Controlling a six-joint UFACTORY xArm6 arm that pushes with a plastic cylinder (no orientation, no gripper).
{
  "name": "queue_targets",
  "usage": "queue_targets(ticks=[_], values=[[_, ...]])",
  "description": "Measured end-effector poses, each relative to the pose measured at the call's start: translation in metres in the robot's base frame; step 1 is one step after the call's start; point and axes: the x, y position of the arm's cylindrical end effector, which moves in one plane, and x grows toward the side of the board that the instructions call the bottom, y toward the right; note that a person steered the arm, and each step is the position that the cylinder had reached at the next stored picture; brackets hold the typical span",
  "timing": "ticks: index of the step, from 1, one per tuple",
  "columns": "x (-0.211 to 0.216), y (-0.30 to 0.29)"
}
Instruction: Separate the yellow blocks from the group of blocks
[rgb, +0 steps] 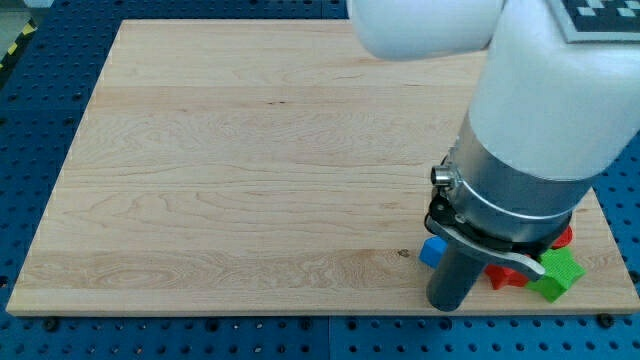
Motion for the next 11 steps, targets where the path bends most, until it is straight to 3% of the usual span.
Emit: queue_targets(ticks=[2, 5, 7, 11], values=[[0.000, 0.016], [-0.001, 0.092], [-0.005, 0.051], [-0.081, 0.033]])
